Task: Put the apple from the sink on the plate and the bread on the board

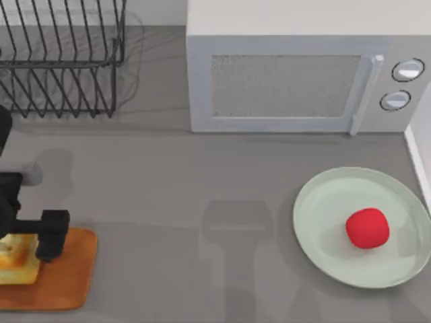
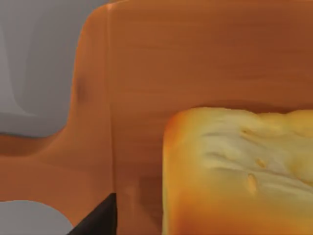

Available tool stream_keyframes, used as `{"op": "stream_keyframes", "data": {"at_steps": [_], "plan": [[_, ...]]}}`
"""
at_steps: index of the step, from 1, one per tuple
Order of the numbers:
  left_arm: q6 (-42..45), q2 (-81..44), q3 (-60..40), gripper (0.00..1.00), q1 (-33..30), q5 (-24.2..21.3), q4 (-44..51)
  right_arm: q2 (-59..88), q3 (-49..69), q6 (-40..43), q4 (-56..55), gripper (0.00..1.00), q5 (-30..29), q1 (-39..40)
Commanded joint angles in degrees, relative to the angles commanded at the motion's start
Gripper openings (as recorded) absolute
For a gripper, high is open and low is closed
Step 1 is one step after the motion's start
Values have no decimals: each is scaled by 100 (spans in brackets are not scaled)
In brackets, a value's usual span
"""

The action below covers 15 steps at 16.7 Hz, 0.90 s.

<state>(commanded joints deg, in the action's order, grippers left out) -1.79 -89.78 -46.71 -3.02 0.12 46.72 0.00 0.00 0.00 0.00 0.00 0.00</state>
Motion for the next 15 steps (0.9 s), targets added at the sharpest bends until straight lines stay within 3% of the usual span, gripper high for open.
{"op": "stream_keyframes", "data": {"at_steps": [7,15], "plan": [[42,1509,707,100,37,0,-806,0,0,0,0,100,0,0],[108,5073,2691,100,167,-4,-2531,0,0,0,0,100,0,0]]}}
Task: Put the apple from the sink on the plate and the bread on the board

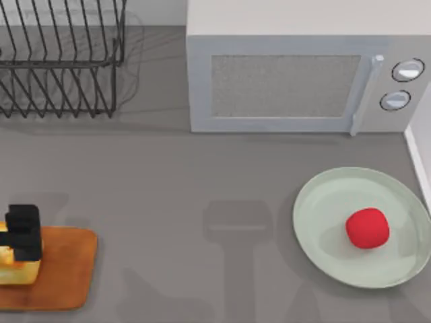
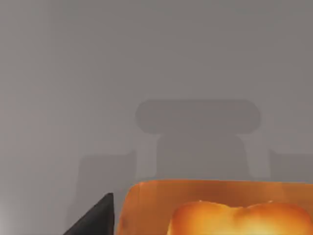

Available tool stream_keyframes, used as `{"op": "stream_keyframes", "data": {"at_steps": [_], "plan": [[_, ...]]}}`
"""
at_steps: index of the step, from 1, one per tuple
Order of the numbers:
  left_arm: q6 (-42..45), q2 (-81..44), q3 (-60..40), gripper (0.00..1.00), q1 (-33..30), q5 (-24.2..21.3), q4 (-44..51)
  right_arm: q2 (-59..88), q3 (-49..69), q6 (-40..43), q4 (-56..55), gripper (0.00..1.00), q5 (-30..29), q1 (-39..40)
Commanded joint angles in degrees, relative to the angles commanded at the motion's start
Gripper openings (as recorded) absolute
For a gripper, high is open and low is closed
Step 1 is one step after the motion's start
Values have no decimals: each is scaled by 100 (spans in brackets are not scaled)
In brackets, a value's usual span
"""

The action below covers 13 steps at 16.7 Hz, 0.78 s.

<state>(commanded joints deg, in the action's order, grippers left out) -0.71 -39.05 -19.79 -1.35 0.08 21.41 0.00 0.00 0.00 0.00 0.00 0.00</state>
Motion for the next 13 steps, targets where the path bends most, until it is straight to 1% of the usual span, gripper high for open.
{"op": "stream_keyframes", "data": {"at_steps": [4,7,10,13], "plan": [[43,2061,1021,100,62,-7,-976,0,0,0,0,100,0,0],[62,3201,1597,100,103,-9,-1634,0,0,0,0,100,0,0],[69,3805,1924,100,131,-8,-2064,0,0,0,0,100,0,0],[71,3904,1980,100,135,-8,-2142,0,0,0,0,100,0,0]]}}
